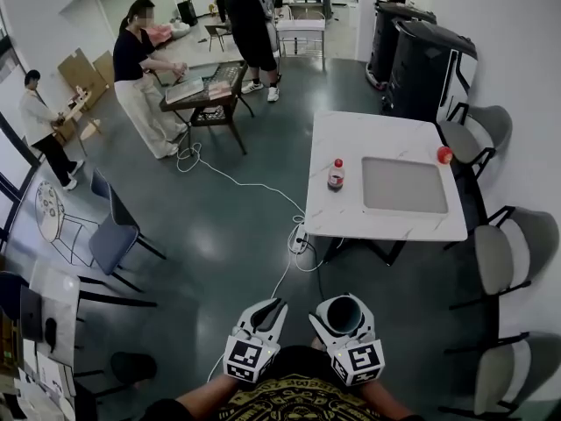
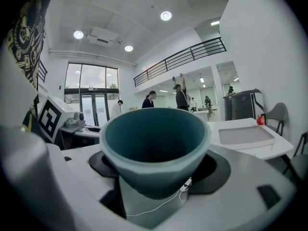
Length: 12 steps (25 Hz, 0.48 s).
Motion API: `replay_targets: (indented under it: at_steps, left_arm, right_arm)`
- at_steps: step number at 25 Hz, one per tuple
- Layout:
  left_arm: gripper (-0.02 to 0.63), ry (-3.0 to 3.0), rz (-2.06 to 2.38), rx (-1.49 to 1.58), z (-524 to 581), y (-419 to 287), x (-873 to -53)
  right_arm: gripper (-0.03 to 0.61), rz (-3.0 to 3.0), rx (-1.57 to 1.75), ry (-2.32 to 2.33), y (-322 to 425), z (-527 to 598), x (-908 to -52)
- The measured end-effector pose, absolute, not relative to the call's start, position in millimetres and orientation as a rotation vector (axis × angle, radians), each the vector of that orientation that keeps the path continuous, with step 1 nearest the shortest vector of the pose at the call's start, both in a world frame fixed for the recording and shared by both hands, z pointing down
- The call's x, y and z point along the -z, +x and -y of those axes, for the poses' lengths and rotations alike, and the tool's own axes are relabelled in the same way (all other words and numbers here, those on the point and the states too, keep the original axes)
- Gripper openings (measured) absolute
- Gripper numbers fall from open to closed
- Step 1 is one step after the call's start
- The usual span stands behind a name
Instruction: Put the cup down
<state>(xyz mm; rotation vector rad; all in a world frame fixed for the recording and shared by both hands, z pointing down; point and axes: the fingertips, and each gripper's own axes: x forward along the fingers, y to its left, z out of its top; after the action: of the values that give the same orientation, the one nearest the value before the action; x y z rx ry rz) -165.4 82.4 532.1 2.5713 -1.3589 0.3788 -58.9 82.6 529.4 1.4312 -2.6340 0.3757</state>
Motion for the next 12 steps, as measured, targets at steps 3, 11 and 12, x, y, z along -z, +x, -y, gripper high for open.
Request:
replay_targets:
  at_steps: [3,11,12]
  left_arm:
    - [0.057,2.572,1.369,-0.380,-76,-148,-531]
    - [0.057,2.565,1.377,-0.398,-70,-105,-531]
    - [0.057,2.564,1.371,-0.404,-70,-101,-532]
  right_arm:
    - [0.383,2.644,-0.386,1.422,-41,-78,-537]
    - [0.383,2.639,-0.425,1.454,9,-73,-539]
    - [0.383,2.639,-0.433,1.460,13,-74,-540]
